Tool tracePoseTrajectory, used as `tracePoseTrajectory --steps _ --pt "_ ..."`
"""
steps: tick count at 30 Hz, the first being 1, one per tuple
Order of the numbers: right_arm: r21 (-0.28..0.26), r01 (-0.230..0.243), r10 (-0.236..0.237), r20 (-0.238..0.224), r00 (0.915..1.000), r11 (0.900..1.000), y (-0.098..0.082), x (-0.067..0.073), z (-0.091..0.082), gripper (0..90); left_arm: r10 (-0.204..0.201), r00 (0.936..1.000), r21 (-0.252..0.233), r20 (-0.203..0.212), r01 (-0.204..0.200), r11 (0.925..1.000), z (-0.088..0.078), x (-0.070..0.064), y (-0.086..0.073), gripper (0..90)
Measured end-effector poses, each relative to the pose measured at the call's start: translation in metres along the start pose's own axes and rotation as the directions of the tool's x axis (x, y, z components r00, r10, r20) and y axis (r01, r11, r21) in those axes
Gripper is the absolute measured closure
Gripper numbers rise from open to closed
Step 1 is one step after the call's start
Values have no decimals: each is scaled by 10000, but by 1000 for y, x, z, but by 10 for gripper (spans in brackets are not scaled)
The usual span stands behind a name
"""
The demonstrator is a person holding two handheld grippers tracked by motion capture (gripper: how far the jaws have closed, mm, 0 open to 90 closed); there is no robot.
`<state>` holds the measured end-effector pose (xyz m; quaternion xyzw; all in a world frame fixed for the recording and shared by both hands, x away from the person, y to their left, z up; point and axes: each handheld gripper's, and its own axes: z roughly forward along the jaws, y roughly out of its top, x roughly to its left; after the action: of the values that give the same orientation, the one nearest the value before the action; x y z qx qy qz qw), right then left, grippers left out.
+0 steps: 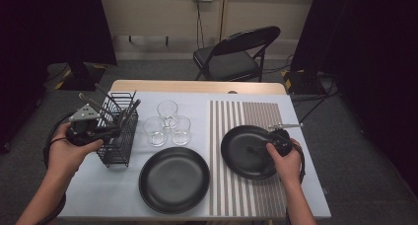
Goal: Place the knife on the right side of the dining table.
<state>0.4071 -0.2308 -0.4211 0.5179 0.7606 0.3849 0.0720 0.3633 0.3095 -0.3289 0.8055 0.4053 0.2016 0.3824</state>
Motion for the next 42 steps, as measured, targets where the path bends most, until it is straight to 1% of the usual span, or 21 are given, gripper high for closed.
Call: tracePoseTrajectory --steps 2,4,7,8,11,13,17,20,24,28,33,34,37,41,42 --pt "-24 -42 42 -15 10000 10000 0 0 0 215 -29 10000 -39 -38 29 10000 -1 0 0 814" --pt "-38 5 -5 -8 10000 10000 0 0 0 215 -82 9999 -207 -100 80 9998 -3 2 1 826" --pt "-49 -17 17 -25 10000 10000 0 0 -1 215 -511 9987 -569 78 514 9971 -8 4 2 834" --pt "-46 -18 18 -40 10000 10000 0 -1 -1 215 -516 9987 -560 0 515 9971 -9 5 3 834" --pt "-60 -10 10 -34 10000 10000 0 -1 -1 215 -656 9978 -678 39 657 9955 -13 6 6 834" --pt "-57 -34 34 -44 10000 10000 0 -1 -1 215 -662 9978 -733 93 667 9951 -15 6 8 835" --pt "-63 -10 9 -37 10000 10000 0 -1 -1 215 -642 9979 -729 8 641 9953 -18 6 14 835" --pt "0 -84 84 -40 10000 10000 0 0 0 215 -602 9982 -743 -14 599 9954 -20 6 19 835" --pt "-48 -34 34 -38 10000 10000 0 -1 0 215 -563 9984 -1016 -56 554 9933 -23 6 26 835" --pt "1 -95 95 -38 9999 10000 -1 -1 0 215 -590 9983 -1088 23 589 9923 -24 6 30 835" --pt "-26 -82 81 -67 9999 10000 -1 -2 0 215 -631 9980 -1114 61 634 9917 -28 6 35 836" --pt "-28 -70 70 -67 10000 10000 -1 -2 0 215 -578 9983 -1094 58 581 9923 -29 7 36 835" --pt "-21 -82 82 -69 9999 10000 -1 -2 0 215 -646 9979 -1118 80 650 9916 -31 8 38 836" --pt "-51 -124 124 -66 9999 9999 0 -2 -1 215 -635 9978 -1086 208 654 9919 -32 7 41 836" --pt "-56 -123 123 -45 9999 9999 0 -2 -1 215 -584 9981 -997 187 600 9932 -32 7 42 836"
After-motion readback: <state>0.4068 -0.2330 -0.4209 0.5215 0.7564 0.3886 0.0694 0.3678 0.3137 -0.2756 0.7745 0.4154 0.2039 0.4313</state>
